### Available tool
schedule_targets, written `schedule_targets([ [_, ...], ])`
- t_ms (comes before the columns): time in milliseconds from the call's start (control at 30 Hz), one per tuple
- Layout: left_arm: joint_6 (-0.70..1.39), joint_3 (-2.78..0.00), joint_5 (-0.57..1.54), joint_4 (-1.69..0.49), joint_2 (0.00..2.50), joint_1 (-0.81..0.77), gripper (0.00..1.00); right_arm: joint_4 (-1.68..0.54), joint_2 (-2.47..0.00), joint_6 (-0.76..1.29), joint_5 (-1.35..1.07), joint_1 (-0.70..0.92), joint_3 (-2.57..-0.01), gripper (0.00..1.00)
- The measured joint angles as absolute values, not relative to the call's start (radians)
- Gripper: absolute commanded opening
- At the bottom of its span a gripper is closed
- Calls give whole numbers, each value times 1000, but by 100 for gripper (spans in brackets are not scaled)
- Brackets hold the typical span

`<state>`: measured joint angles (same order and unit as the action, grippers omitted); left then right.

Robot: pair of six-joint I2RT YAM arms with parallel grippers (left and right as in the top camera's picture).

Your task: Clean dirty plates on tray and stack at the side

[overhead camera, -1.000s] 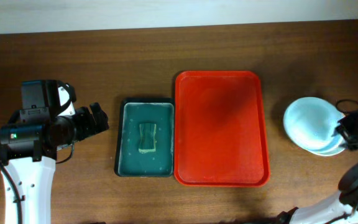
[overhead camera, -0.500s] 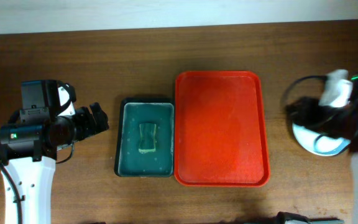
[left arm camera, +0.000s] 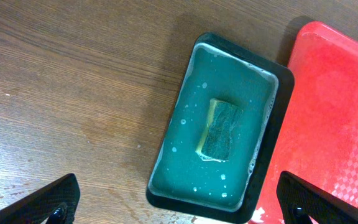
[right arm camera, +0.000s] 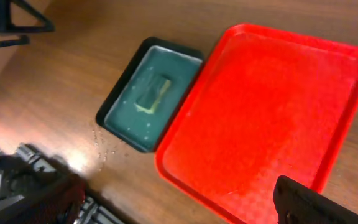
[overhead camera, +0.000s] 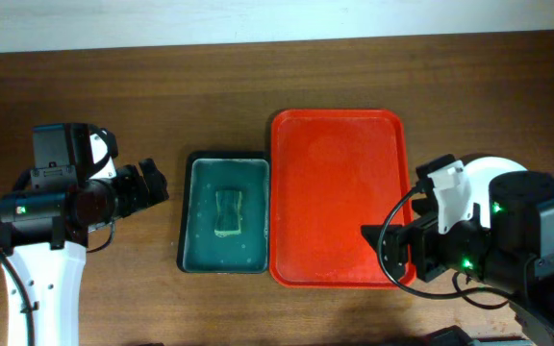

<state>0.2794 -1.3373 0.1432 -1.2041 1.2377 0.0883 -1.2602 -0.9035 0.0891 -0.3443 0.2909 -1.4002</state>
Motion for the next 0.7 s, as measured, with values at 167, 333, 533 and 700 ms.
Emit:
schedule_targets([
  [167,279,-1337,143,-1204,1238,88,99,-1139,-820,-2,-243,285,-1378,98],
  [333,279,-1337,144,-1205,1238,88,99,-987,-571,-125,-210,186,-1172,98],
  [533,279,-1337,143,-1205,1238,88,100,-773,-313,-172,-181,141,-668,98],
  [700,279,-1337,143,-1205,1238,88,99,-563,-118,-181,-181,140,-350,98],
])
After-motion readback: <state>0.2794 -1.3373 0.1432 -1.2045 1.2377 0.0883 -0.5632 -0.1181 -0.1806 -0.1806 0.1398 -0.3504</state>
